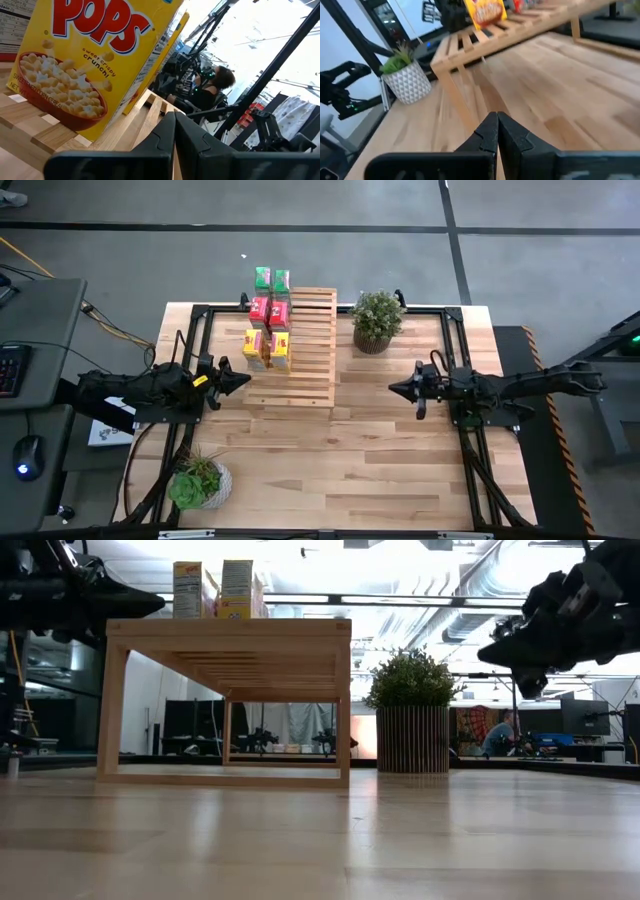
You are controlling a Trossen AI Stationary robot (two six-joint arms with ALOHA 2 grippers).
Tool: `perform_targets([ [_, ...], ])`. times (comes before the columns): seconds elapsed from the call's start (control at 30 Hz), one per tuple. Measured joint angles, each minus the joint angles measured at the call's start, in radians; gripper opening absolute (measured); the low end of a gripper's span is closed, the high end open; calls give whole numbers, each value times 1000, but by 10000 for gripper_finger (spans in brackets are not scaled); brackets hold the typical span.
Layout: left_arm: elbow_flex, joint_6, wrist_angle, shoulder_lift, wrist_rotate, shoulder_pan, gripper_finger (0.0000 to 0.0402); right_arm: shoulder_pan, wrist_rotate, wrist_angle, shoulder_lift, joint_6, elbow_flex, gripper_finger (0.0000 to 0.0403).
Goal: Stack cereal on shelf
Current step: Return to home position
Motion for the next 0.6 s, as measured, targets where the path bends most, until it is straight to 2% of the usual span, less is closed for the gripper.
perform_targets([
  [0.3, 0, 0, 0, 0, 0, 0, 0, 0, 0, -118, 0, 55, 0, 0],
  [0.6, 0, 0, 0, 0, 0, 0, 0, 0, 0, -151, 0, 56, 1, 0],
])
